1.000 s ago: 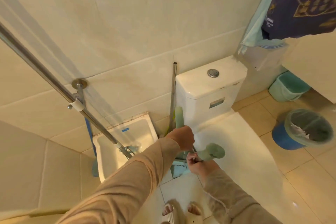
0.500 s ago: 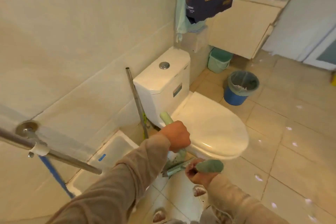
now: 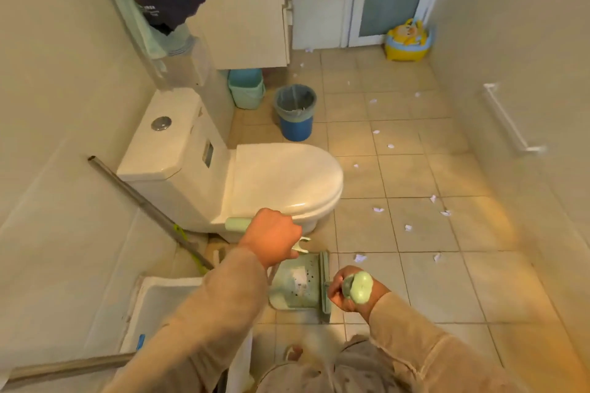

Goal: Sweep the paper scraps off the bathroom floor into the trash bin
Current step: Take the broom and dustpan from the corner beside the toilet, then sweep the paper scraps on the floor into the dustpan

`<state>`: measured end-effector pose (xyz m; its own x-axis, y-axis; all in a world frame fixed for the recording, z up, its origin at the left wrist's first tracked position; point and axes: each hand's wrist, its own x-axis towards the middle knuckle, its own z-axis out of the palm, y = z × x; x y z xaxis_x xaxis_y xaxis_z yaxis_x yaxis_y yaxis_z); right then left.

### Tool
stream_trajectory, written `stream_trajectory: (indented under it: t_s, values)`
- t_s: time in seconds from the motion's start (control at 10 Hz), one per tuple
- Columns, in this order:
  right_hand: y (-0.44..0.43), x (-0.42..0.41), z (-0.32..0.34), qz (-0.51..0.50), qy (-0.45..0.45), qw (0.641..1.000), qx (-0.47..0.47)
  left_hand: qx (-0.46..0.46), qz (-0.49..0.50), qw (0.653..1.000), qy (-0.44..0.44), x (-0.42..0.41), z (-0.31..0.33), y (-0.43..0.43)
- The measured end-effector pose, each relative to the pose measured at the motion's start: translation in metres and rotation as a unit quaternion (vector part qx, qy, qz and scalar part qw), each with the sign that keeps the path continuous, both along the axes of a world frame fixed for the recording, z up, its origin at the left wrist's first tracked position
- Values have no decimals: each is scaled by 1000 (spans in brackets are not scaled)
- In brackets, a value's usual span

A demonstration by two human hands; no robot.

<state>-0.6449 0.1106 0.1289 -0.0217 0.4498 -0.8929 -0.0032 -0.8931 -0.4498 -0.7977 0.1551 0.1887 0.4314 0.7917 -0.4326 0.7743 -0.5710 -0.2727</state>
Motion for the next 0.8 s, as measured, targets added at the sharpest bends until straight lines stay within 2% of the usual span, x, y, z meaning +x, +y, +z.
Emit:
stream_trajectory:
  t_s: [0.1, 0.4, 0.8]
  values:
    - [-20, 35, -11, -75, 49, 996, -21, 4, -9, 1000, -6, 21, -11, -12]
    - [-76, 122, -20, -98, 14, 991, -88, -64, 42, 997, 7, 69, -49, -53]
    - [-86, 177, -25, -107, -81, 987, -91, -29, 125, 991, -30, 77, -47, -63]
